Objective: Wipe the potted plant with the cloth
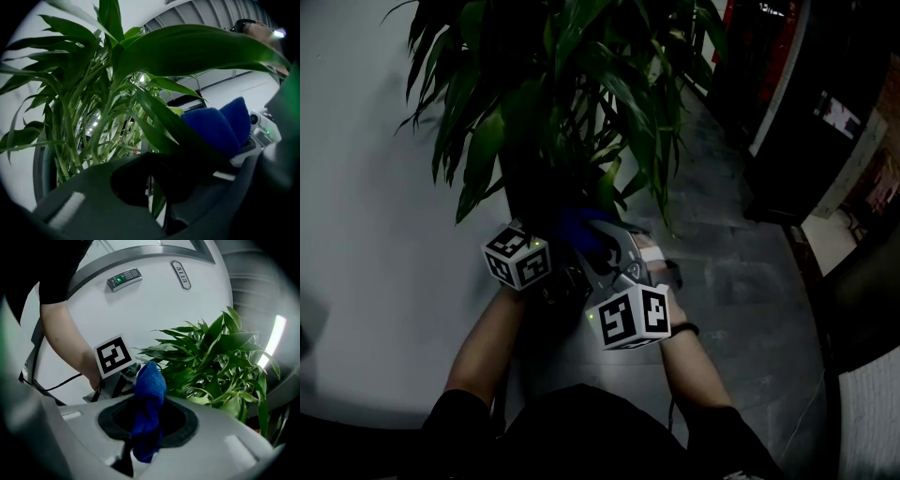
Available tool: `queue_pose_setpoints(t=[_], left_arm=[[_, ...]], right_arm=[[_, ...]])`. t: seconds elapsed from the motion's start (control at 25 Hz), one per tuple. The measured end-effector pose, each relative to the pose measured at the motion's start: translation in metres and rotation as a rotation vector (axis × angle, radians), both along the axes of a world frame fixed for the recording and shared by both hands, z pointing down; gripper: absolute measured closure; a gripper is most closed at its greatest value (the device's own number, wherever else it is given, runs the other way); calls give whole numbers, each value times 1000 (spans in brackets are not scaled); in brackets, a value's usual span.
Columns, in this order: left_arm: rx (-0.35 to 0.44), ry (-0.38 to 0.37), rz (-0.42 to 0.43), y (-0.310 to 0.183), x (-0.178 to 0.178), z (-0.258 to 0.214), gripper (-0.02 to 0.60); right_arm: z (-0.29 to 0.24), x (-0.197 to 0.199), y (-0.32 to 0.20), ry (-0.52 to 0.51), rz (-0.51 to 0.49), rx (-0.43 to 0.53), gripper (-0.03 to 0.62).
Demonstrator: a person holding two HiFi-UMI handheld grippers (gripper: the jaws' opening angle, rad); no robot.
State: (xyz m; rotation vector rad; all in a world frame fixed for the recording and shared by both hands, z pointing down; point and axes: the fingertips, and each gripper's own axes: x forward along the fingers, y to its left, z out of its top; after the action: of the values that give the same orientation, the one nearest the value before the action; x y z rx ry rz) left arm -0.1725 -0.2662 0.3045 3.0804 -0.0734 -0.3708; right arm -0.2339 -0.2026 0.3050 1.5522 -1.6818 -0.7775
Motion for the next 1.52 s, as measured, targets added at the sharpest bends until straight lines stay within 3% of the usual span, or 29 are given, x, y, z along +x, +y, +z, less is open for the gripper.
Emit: queue_pose_setpoints(t=[0.32,0.96,1.28,1.52], left_arm=[[-29,10,-96,2,-19,16,575],[-115,-57,-276,41,-51,78,575],[-156,-105,-275,51,-65,103,575],[-122,-133,-227,70,-71,108,575]], right_arm=[[23,-5,10,-9,-50,-35,485],[72,-9,50,-84,-216,-132,485],[81,1,68,-170,-176,-136,485],[70,2,84,-287,-133,-116,485]])
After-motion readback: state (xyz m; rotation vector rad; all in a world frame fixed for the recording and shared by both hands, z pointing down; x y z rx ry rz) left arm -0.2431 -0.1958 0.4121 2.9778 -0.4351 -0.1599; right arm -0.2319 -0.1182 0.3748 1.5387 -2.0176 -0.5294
